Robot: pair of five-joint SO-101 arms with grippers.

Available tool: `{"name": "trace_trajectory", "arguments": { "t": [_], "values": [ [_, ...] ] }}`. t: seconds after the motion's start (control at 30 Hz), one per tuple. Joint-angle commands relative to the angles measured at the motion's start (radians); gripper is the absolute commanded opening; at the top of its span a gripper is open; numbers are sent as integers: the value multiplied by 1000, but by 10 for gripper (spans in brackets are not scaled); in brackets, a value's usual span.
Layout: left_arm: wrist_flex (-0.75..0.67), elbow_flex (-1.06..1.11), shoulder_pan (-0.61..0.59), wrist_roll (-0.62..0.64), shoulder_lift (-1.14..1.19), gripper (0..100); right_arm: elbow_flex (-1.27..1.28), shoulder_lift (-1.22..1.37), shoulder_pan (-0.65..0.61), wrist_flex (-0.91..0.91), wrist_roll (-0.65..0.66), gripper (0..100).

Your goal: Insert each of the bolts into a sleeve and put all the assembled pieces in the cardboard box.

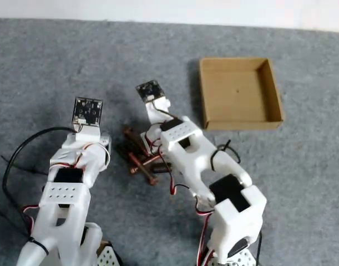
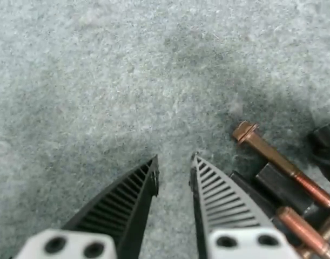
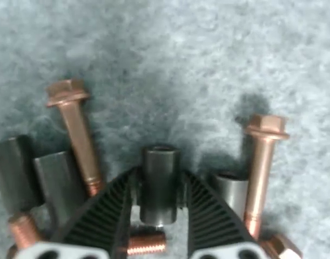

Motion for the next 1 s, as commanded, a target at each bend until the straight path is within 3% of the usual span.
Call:
{"name": "trace_trajectory", "arguments": {
  "t": [0.0, 0.27, 0.43, 0.57, 0.67, 0.8, 0.97],
  "values": [
    [-18, -10, -15, 0, -27, 109, -22, -30, 2, 67, 0, 4],
    [-118, 27, 70, 0, -8, 112, 208, -367, 44, -41, 2, 4],
    [-212, -56, 120, 6, 186, 113, 341, -476, 99, -77, 2, 4],
    [-110, -262, 160, 18, 476, 152, 346, -498, 101, -77, 2, 4],
    [14, -423, 191, 97, 654, 191, 343, -498, 102, -79, 3, 4],
    [169, -547, 199, 253, 696, 193, 341, -498, 105, -79, 9, 4],
    [192, -564, 205, 442, 702, 193, 341, -498, 101, -81, 37, 4]
  ]
}}
